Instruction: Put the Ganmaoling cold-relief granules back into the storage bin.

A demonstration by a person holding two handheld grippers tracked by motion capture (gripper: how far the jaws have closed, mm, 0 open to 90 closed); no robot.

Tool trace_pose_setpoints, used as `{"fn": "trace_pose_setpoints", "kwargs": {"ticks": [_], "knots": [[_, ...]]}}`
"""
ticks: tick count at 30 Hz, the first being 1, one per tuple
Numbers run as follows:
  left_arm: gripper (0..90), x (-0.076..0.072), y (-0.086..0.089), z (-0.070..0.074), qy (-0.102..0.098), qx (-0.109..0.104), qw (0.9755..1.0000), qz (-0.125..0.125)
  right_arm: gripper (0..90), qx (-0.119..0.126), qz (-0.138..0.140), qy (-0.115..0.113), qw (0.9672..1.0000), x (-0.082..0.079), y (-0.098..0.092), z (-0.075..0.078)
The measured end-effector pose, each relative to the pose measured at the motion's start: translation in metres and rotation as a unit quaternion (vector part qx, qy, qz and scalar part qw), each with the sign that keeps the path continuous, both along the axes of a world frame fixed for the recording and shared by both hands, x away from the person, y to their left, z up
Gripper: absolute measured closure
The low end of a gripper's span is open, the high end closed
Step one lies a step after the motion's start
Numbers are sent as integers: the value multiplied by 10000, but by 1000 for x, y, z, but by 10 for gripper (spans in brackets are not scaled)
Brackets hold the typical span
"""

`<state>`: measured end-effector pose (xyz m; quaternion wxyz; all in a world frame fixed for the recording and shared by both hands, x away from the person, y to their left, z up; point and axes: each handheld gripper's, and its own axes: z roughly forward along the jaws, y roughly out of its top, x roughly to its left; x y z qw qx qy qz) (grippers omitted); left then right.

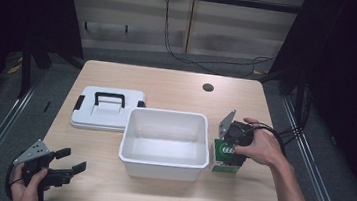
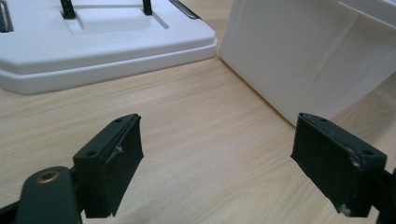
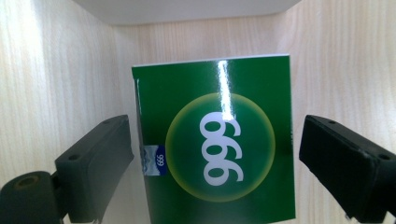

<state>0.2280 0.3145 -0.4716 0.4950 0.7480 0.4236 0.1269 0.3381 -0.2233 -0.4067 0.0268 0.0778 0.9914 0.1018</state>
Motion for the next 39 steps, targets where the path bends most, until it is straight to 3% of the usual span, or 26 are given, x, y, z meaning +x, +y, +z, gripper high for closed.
{"fn": "trace_pose_setpoints", "kwargs": {"ticks": [9, 15, 20, 39], "knots": [[158, 0, 0, 0, 3, 11, 10000, 6, 94, -307, 4, 89, 9995, 1, 0, -10], [158, 0, 0, 0, -7, 4, 10000, -8, 116, -605, 229, 118, 9978, 2, 4, -21], [158, 0, 0, 0, -4, -3, 10000, -6, 133, -715, 345, 104, 9968, 3, 6, -21], [158, 0, 0, 0, 10, -18, 10000, -6, 155, -733, 143, 160, 9971, 2, 0, -12]]}}
